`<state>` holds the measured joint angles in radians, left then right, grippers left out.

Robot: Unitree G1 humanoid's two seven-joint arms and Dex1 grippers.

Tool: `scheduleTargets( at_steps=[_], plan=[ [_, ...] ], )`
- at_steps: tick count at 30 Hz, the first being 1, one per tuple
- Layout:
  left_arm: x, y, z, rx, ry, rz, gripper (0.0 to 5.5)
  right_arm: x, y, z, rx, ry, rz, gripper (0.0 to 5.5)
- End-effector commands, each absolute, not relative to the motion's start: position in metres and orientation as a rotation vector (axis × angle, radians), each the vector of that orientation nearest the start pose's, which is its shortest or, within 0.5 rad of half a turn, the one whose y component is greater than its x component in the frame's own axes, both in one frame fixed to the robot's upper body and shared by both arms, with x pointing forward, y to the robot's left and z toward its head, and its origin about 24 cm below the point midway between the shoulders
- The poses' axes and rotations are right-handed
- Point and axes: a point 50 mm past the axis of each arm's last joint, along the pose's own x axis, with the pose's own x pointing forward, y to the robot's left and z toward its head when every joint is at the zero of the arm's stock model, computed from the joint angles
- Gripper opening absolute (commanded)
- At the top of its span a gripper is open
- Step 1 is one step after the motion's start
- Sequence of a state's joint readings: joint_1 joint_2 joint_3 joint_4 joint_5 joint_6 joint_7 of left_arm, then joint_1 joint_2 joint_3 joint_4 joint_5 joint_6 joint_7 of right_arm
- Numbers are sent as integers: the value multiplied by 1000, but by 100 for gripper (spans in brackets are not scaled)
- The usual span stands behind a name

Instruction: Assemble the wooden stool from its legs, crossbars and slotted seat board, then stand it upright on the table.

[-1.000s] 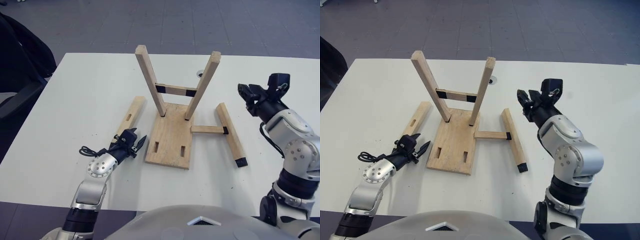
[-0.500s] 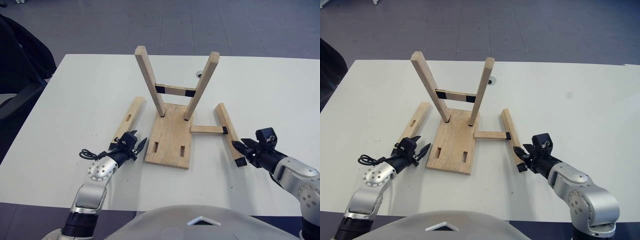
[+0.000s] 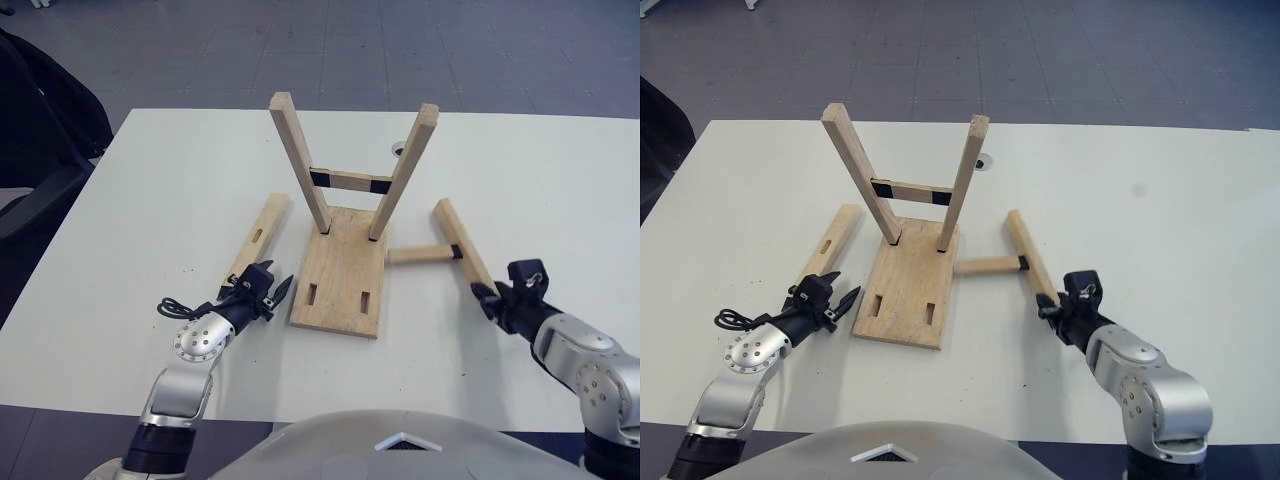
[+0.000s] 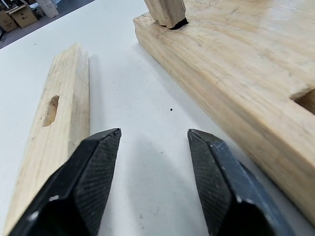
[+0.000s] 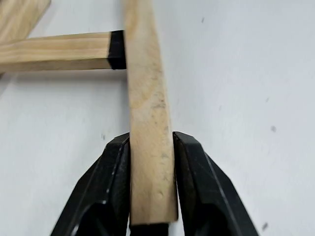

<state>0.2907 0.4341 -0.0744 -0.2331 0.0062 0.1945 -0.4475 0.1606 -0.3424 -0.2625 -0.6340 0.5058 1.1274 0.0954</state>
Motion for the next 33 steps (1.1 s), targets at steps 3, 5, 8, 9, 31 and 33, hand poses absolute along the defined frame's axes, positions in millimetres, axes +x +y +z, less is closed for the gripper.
scheduleTargets(
  at_steps=[3,5,8,9,31,33],
  plan=[
    [198,207,26,390,340,-472,251,234,-235,118,318,316,9,98],
    [202,210,28,397,331,-463,251,244,-242,131,376,254,-4,98],
    [212,222,44,374,263,-400,251,262,-245,172,472,77,46,98],
    [217,226,53,340,221,-375,251,267,-242,188,507,18,91,98],
    [231,205,240,-940,-56,-1263,497,250,-101,263,1107,55,1651,98],
    [234,196,238,-940,-30,-1326,524,250,-93,261,1109,94,1722,98]
  ],
)
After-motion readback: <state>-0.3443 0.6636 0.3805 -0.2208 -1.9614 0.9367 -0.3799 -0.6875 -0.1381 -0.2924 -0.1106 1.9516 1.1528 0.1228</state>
